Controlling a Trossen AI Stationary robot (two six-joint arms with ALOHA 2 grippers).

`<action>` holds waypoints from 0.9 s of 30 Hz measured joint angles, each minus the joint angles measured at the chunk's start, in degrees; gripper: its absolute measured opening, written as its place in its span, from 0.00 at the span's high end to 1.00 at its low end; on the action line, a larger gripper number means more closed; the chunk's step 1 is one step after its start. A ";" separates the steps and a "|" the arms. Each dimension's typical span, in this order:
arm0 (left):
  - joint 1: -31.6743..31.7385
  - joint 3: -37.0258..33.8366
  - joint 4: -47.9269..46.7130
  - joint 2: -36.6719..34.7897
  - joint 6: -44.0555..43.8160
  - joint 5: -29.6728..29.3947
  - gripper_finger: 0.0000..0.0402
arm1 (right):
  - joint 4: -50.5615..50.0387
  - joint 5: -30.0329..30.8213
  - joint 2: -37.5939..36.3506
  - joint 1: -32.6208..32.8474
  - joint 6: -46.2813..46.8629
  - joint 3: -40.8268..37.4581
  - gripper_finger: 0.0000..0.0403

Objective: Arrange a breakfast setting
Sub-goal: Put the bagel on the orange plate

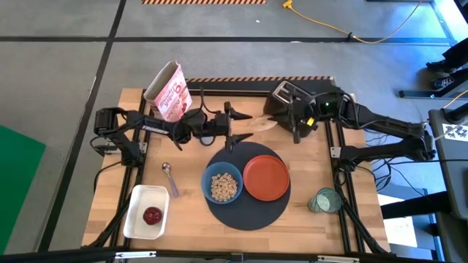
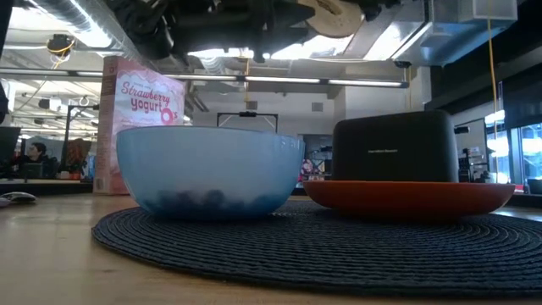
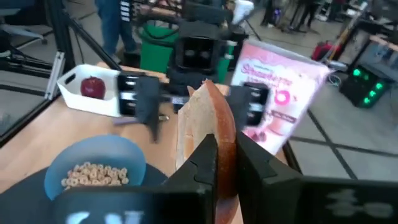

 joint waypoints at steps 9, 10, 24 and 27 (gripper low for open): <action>0.05 0.44 -1.47 0.00 -2.42 0.61 0.51 | 0.93 0.11 2.95 1.78 -1.34 -0.07 0.93; 0.05 0.44 -1.90 0.00 -2.55 0.90 0.55 | 1.29 0.11 3.35 1.78 -1.31 -0.07 0.93; 0.52 0.40 -15.54 -0.04 -5.44 2.63 0.90 | 5.24 4.34 2.93 1.75 5.64 -0.07 0.50; 1.19 1.17 -20.74 -0.04 -9.10 8.56 0.91 | 6.54 8.84 2.57 1.74 9.39 -0.06 0.41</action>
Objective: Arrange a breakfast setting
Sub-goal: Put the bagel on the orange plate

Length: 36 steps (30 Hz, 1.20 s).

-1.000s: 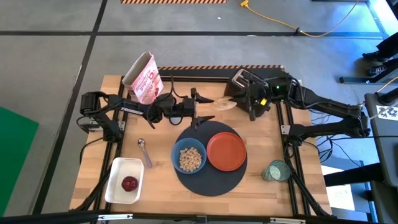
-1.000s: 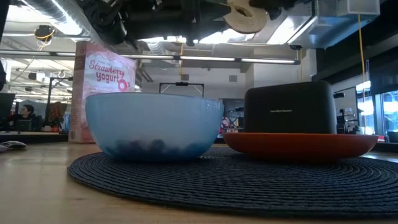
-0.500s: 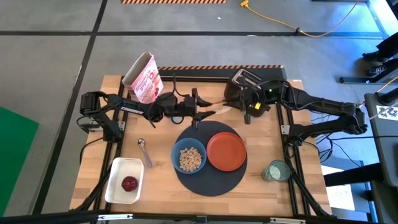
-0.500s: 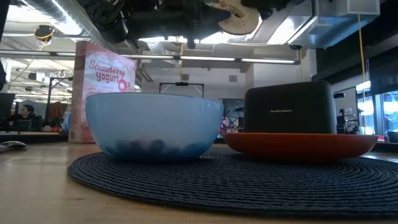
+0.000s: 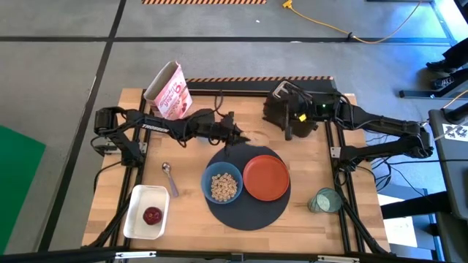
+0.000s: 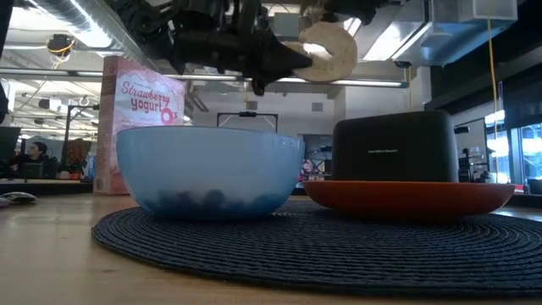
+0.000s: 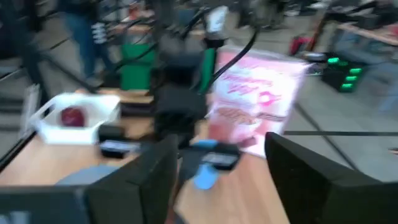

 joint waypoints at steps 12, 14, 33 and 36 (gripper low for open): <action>-6.50 14.27 -27.90 4.90 2.08 -2.17 0.89 | 0.42 2.65 0.61 0.03 0.79 -0.01 0.40; -7.48 15.59 -29.17 6.20 2.11 -2.20 0.88 | 0.09 1.84 0.56 0.02 0.91 -0.01 0.41; -8.92 17.92 -25.86 20.02 -1.37 4.19 0.87 | 0.11 1.61 0.44 0.02 0.64 -0.01 0.41; -8.86 18.74 -25.84 20.26 -2.40 4.19 0.81 | -0.30 1.61 0.44 0.02 0.63 -0.01 0.41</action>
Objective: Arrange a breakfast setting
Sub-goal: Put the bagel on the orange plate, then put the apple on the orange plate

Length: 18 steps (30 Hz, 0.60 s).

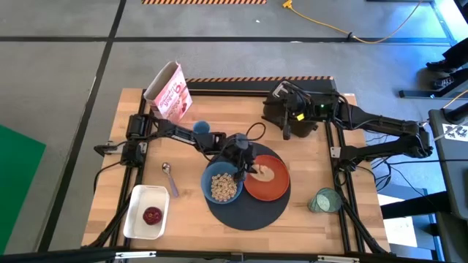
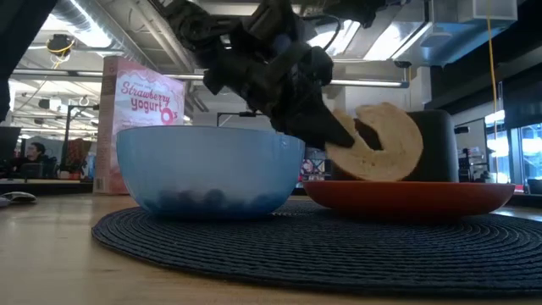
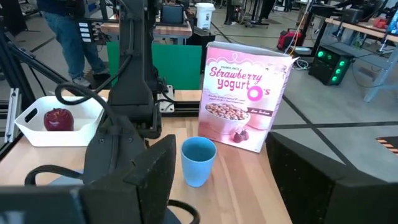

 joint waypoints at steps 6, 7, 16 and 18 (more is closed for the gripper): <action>-0.06 1.43 -1.85 0.09 -0.56 -0.60 0.62 | -0.81 0.04 0.00 -0.02 -0.03 0.00 0.41; -0.07 1.61 -1.91 0.08 -0.51 -1.75 0.58 | -0.85 0.04 0.00 -0.02 -0.03 0.00 0.41; 0.06 2.10 -18.46 -11.45 6.11 -20.78 0.48 | -1.66 2.70 0.00 -0.01 -0.07 -0.02 0.41; -0.61 2.07 -23.89 -14.71 6.53 -25.84 0.48 | -1.99 4.77 0.00 -0.02 -0.11 -0.02 0.41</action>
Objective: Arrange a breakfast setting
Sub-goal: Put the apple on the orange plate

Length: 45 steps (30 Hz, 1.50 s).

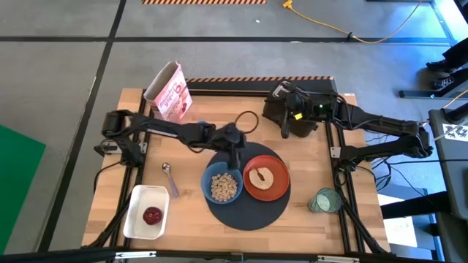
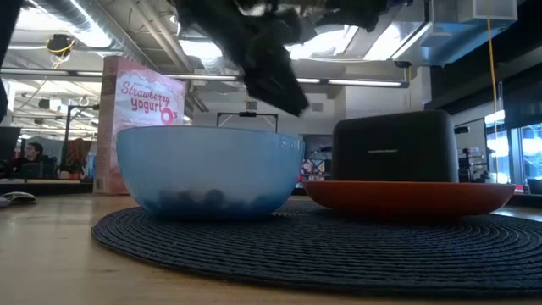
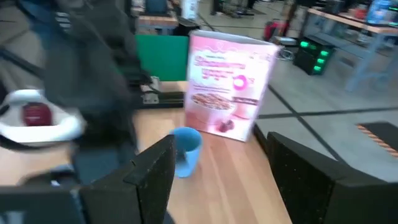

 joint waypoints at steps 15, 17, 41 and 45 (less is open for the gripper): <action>3.49 -11.88 -27.77 -20.16 -10.06 -17.01 0.48 | -1.09 1.43 0.21 0.00 0.06 -0.01 0.41; 5.28 -11.89 -28.75 -21.00 -10.02 -14.68 0.49 | -1.14 1.31 0.20 0.00 0.08 0.00 0.41; -15.17 -11.91 -59.38 -28.95 -43.16 4.68 0.55 | -9.09 1.33 0.20 0.02 1.65 -3.31 0.41; -24.20 -11.43 -59.46 -29.73 -47.09 11.28 0.56 | -7.93 1.30 0.20 0.02 1.98 -3.89 0.41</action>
